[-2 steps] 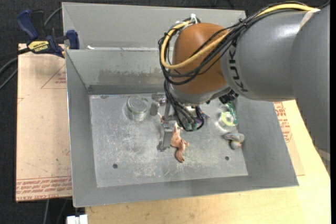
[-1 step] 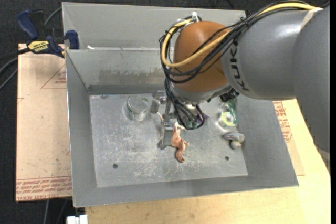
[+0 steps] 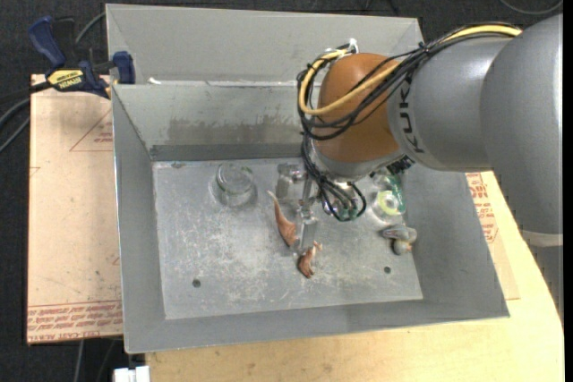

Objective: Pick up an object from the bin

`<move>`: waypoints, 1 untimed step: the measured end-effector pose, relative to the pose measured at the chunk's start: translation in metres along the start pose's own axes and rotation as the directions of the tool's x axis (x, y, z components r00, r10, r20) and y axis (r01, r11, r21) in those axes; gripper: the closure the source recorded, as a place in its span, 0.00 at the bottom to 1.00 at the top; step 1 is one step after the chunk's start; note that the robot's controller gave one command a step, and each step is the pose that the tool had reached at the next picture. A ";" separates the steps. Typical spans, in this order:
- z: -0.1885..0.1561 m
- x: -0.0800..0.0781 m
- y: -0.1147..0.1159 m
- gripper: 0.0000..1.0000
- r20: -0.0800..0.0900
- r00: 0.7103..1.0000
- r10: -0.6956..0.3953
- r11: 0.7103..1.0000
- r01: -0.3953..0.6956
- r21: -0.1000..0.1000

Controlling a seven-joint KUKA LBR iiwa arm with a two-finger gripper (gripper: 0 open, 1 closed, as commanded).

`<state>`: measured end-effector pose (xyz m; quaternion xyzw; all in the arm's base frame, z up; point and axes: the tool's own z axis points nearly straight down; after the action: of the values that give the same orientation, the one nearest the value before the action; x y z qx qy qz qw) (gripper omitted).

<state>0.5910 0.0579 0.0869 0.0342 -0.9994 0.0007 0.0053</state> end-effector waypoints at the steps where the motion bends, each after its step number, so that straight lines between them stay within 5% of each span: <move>1: 0.004 0.025 0.001 0.00 0.009 0.990 -0.139 0.990 0.139 -0.002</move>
Offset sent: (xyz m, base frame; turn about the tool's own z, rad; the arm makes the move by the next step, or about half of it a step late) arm -0.0375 0.0015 -0.0169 -0.4644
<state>0.5661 0.0568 0.0835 0.1038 -0.9946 -0.0009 0.0008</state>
